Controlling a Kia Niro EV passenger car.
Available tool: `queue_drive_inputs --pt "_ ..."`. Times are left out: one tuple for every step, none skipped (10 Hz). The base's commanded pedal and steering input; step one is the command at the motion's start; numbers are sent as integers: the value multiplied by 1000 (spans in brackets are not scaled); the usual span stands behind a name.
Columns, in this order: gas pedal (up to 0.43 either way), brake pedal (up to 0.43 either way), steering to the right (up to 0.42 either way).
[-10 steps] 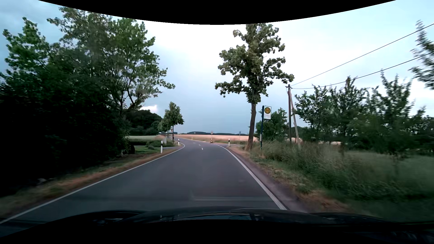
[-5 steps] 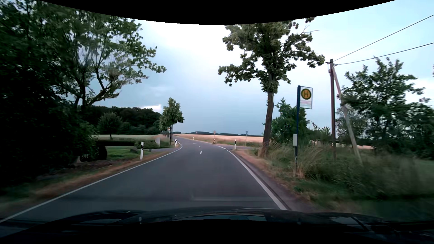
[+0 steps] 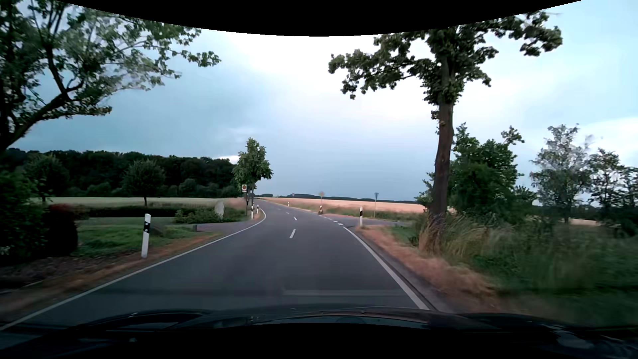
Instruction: Follow the waypoints while adhering to traffic rules and regulations
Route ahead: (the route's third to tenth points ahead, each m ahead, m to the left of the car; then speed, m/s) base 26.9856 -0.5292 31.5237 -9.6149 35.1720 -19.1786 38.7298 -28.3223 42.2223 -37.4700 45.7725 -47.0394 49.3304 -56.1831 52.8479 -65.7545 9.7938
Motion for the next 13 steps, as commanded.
queue_drive_inputs --pt "39 0 -25" --pt "39 0 -25" --pt "39 0 -27" --pt "39 0 -26" --pt "39 0 -24" --pt "39 0 -23" --pt "39 0 -14" --pt "39 0 -4" --pt "39 0 5" --pt "39 0 8" --pt "39 0 12" --pt "39 0 24" --pt "39 0 53"
